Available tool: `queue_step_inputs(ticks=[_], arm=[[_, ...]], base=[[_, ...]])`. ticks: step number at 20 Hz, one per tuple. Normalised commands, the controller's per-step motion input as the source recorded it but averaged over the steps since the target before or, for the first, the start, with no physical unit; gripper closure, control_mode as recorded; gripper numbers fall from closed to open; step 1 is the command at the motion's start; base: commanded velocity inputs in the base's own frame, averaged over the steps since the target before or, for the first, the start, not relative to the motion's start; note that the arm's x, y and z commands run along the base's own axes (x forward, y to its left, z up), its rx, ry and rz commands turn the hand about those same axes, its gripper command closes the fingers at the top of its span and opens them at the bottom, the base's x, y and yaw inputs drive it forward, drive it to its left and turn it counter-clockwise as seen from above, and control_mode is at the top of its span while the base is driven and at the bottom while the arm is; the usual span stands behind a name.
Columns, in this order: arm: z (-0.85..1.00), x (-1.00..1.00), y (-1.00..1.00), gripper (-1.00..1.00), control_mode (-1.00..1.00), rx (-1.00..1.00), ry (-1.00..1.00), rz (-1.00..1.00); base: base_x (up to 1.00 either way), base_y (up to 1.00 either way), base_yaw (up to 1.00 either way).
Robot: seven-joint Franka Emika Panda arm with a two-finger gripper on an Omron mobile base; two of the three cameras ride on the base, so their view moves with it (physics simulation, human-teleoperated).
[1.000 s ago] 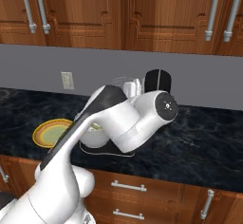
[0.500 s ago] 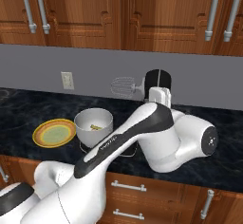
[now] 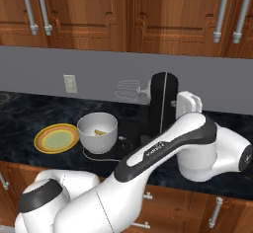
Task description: Add butter and sugar cubes to the stand mixer bowl and then turn on the stand mixer to begin making frosting.
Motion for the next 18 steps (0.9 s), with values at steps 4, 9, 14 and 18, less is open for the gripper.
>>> queue_step_inputs(ticks=[4, 9, 14, 18], arm=[[0.00, 0.50, -0.07, -1.00, -1.00, 0.00, -0.07, 0.06], [-0.01, 0.64, 0.00, -1.00, -1.00, 0.00, -0.03, 0.07], [0.00, 0.38, 0.00, -1.00, -1.00, 0.00, -0.06, 0.06], [0.00, 0.22, 0.04, -1.00, -1.00, 0.00, -0.07, 0.08]], base=[[0.00, 0.00, 0.00], [0.00, 0.00, 0.00], [0.00, 0.00, 0.00], [0.00, 0.00, 0.00]])
